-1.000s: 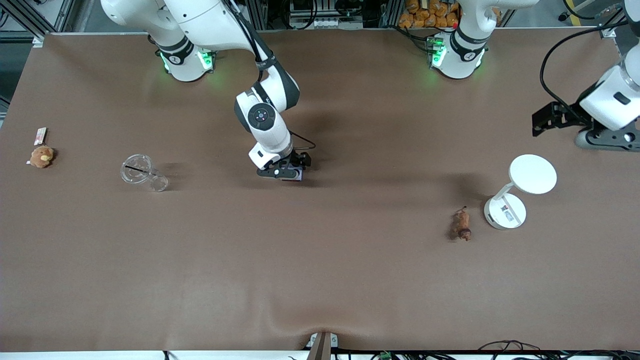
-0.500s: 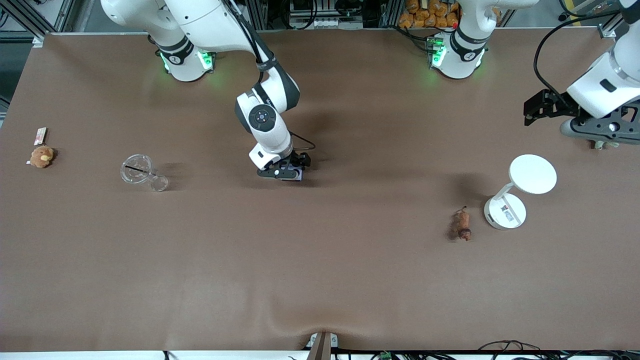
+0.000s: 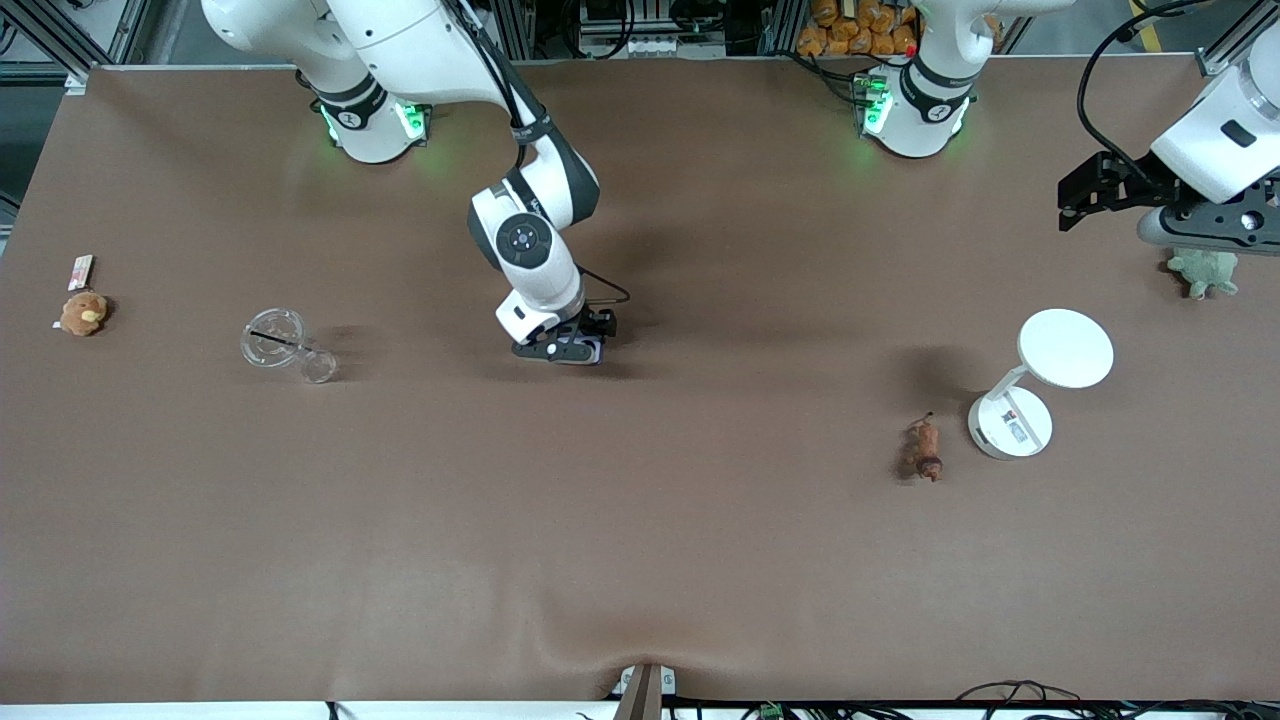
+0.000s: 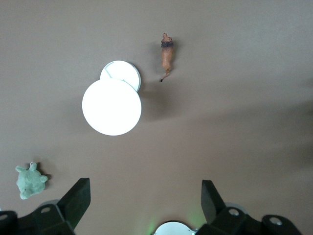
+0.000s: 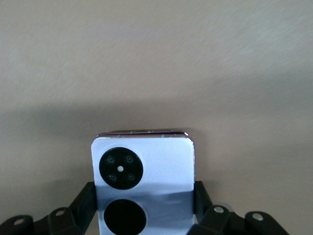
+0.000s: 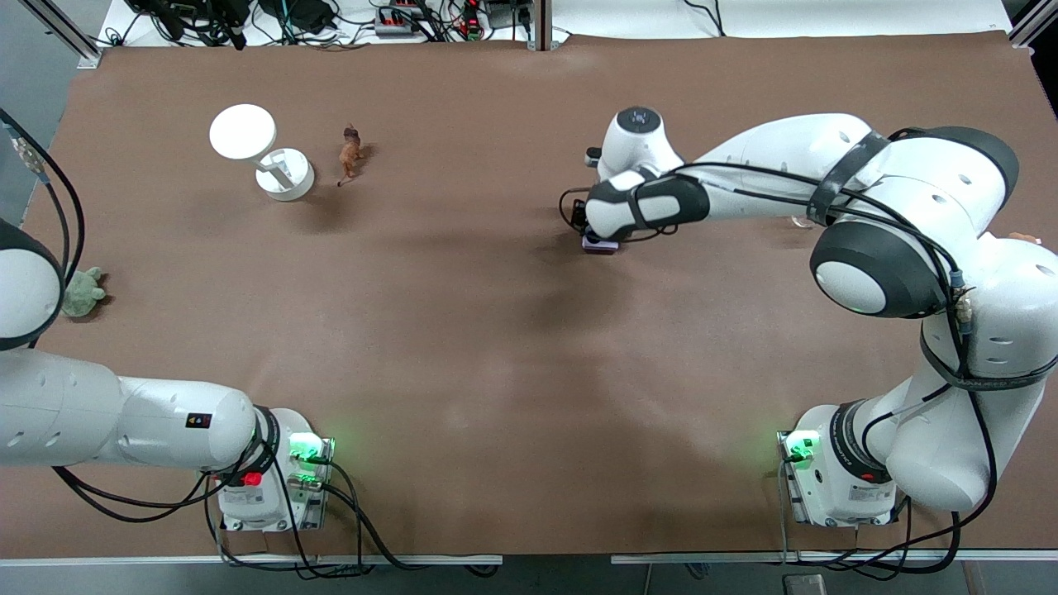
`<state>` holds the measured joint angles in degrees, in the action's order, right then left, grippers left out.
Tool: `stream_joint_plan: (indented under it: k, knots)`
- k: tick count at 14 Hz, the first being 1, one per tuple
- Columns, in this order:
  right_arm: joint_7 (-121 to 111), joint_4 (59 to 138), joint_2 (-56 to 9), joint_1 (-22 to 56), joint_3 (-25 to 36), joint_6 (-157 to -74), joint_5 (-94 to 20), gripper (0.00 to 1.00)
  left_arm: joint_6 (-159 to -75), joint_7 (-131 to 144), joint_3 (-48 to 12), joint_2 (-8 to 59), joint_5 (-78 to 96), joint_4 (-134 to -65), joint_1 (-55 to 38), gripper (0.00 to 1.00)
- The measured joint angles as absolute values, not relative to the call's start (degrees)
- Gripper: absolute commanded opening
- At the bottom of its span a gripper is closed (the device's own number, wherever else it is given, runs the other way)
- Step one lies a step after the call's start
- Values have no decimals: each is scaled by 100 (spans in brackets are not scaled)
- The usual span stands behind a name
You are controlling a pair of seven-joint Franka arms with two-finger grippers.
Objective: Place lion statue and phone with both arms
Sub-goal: 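Carry the white phone with the right gripper toward the glass cup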
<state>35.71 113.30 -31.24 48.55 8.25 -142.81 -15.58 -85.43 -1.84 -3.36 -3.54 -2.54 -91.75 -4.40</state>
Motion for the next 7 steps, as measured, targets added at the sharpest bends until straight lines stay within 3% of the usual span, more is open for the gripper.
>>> stream_joint_plan:
  k: [4,7]
  knots:
    - [3494,10982,-2745,4853,1501,-13056,-1554,0,-8543,-121,-336,-354,-254,-9147,-445,100]
    - [3068,11155,-2299,4843,1980,-12709,-1552,0,-8542,-102,-335,-354,-254,-9148,-439,100]
